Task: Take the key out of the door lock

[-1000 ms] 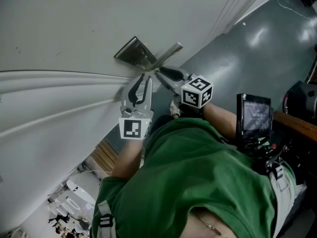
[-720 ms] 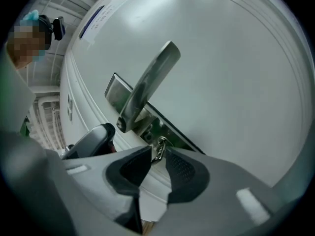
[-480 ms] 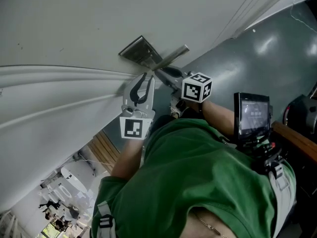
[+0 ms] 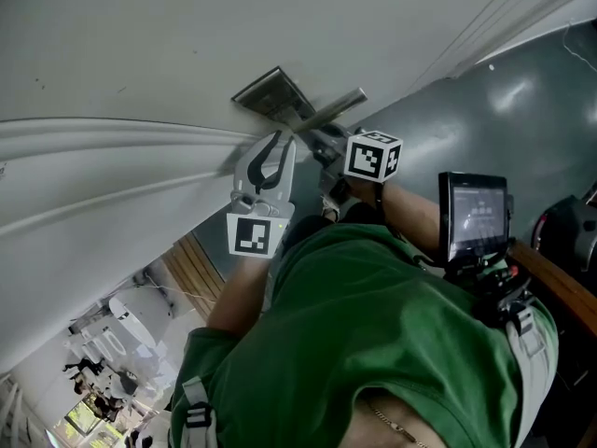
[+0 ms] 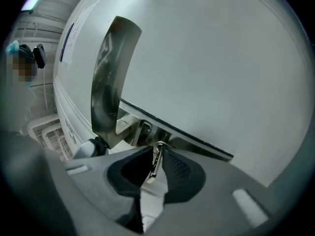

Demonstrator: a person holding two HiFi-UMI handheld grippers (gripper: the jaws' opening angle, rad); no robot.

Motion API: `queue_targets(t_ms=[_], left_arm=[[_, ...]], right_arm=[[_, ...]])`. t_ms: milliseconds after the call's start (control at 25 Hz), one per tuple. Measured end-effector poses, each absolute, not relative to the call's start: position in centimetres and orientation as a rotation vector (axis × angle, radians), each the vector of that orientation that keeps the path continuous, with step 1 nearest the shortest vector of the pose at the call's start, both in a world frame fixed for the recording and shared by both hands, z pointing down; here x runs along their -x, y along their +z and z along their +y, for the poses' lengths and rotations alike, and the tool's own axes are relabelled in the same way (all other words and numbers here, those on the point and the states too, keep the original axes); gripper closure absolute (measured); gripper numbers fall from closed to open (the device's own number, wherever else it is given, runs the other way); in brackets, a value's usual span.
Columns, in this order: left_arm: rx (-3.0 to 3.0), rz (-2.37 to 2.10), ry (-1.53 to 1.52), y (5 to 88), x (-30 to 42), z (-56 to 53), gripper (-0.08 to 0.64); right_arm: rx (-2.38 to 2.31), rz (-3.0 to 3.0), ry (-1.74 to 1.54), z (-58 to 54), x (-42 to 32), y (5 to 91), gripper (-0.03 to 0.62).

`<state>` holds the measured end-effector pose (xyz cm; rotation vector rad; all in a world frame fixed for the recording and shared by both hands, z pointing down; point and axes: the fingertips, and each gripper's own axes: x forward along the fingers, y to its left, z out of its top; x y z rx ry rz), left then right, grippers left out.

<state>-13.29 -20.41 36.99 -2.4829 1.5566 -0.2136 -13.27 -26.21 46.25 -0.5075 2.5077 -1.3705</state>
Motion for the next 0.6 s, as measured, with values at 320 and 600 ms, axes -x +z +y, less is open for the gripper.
queue_targets(t_ms=[320, 600], left_arm=[[2.493, 1.546, -0.225, 37.0, 13.7, -20.5, 0.503], [2.5, 1.447, -0.321, 37.5, 12.0, -21.0, 0.397]], right_arm=[[0.464, 2.476, -1.414, -25.8, 13.7, 45.9, 0.539], [0.476, 2.485, -1.413, -25.8, 13.5, 46.2, 0.54]])
